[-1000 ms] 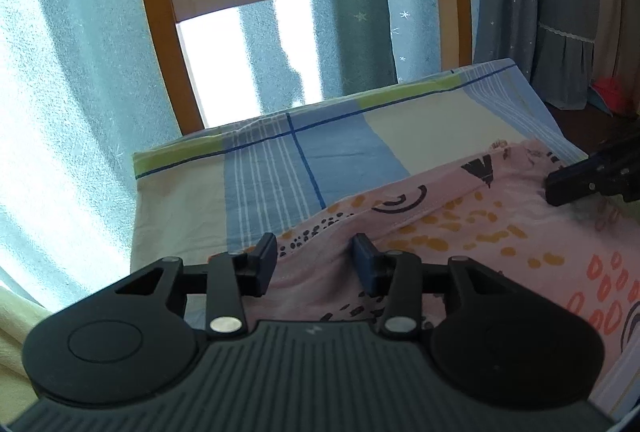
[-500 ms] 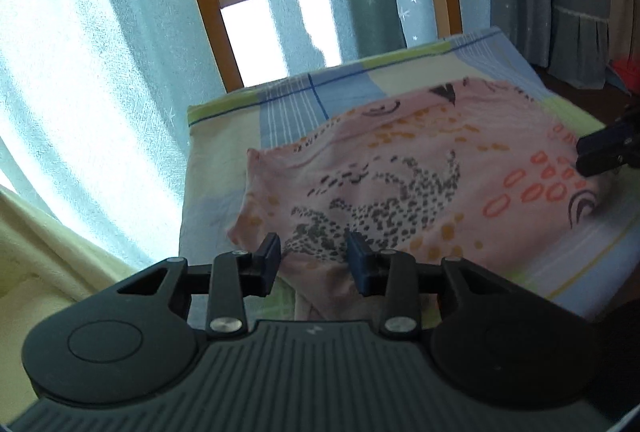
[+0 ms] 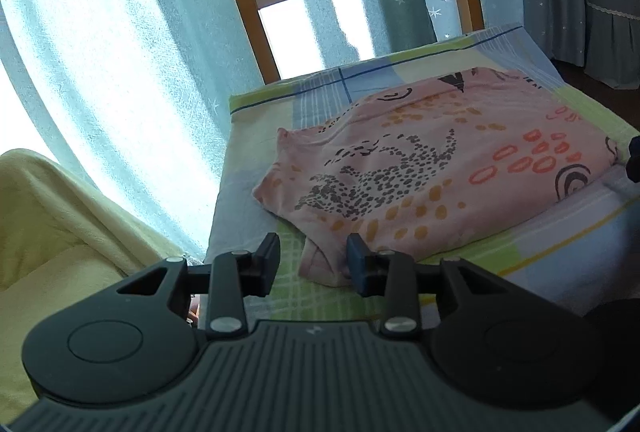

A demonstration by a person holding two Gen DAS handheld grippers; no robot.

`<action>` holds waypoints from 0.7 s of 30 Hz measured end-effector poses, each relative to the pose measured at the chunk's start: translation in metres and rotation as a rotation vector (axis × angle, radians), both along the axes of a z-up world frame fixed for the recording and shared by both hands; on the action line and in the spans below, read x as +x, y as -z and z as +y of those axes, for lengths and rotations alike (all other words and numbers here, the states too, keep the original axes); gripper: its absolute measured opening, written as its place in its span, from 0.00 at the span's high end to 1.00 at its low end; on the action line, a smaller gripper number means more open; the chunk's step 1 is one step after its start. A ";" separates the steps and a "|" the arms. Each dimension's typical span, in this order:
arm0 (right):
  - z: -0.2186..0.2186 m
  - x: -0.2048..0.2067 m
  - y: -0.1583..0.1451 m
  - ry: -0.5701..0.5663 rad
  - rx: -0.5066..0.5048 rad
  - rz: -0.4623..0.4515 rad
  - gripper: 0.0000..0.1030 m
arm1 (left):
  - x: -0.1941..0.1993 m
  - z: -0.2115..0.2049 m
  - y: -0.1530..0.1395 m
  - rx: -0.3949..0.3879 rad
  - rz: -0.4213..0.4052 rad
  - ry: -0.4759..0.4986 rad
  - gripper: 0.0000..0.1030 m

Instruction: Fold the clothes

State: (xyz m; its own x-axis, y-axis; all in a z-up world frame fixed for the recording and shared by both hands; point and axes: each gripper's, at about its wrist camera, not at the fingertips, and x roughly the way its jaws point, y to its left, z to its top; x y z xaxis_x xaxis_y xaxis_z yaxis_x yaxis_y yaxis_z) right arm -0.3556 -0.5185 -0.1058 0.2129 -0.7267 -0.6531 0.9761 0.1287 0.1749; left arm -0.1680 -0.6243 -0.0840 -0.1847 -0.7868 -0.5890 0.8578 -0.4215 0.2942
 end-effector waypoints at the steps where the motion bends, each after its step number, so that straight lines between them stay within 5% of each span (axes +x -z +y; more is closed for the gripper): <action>1: 0.004 -0.001 -0.004 0.002 -0.014 -0.006 0.63 | 0.001 0.005 -0.002 0.001 -0.003 -0.001 0.66; 7: 0.032 -0.001 -0.014 0.069 -0.035 -0.025 0.44 | 0.013 0.035 -0.001 0.061 0.067 -0.067 0.58; 21: 0.043 0.012 -0.004 0.079 0.036 -0.076 0.26 | 0.019 0.065 0.007 0.116 0.149 -0.137 0.39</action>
